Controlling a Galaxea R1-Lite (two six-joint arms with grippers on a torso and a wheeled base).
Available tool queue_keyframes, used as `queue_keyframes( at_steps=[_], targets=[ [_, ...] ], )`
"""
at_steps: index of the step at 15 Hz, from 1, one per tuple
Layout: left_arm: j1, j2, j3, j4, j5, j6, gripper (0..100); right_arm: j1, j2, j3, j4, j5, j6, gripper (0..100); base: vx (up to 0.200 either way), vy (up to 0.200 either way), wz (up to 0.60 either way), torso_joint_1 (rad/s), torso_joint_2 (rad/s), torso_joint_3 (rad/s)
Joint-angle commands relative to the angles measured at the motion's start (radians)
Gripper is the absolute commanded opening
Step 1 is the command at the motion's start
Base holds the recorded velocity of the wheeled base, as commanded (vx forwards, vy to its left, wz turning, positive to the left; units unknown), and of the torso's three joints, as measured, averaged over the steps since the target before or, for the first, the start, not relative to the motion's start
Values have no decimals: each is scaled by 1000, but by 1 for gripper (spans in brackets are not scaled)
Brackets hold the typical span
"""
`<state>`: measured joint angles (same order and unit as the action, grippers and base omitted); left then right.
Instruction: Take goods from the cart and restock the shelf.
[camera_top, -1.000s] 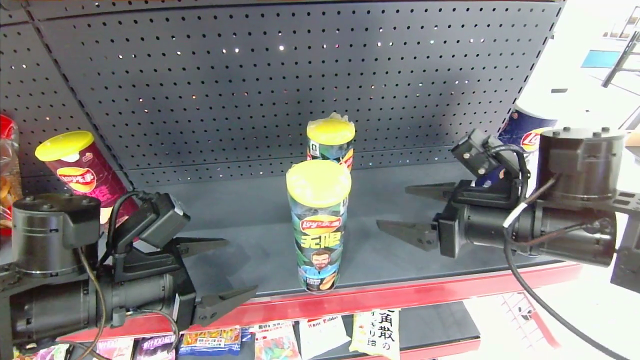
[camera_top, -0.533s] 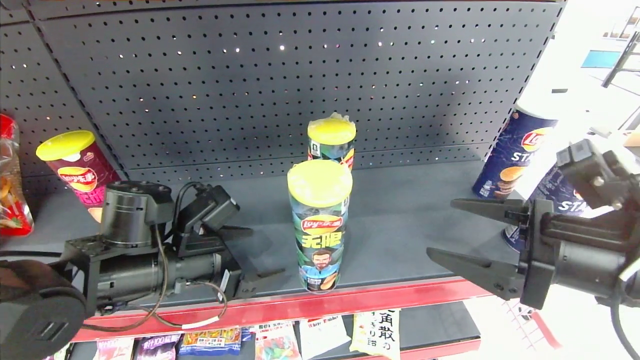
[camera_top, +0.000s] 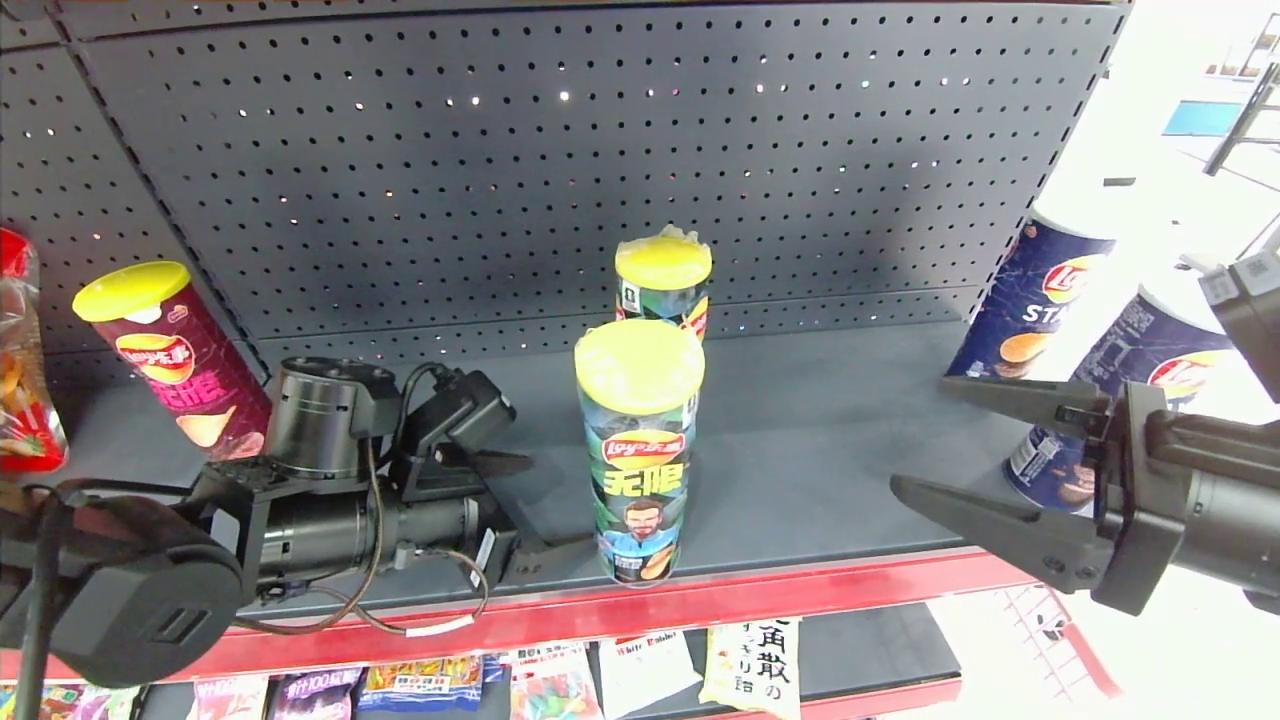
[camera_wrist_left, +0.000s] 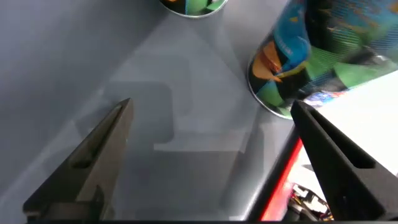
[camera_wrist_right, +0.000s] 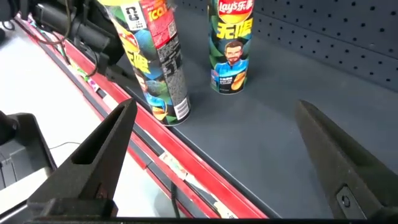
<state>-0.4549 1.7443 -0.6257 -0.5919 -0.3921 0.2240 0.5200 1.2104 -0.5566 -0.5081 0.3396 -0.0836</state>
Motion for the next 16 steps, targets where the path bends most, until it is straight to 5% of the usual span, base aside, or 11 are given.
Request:
queue_keyframes(
  at_steps=[1, 16],
  targets=[
    [-2, 18, -17, 0, 1, 0, 100, 0, 1, -2, 0, -1, -1, 100, 0, 0, 0, 0, 0, 0],
    [-18, 49, -69, 0, 7, -6, 100, 0, -3, 20, 3, -1, -1, 100, 0, 0, 0, 0, 0, 0]
  ],
)
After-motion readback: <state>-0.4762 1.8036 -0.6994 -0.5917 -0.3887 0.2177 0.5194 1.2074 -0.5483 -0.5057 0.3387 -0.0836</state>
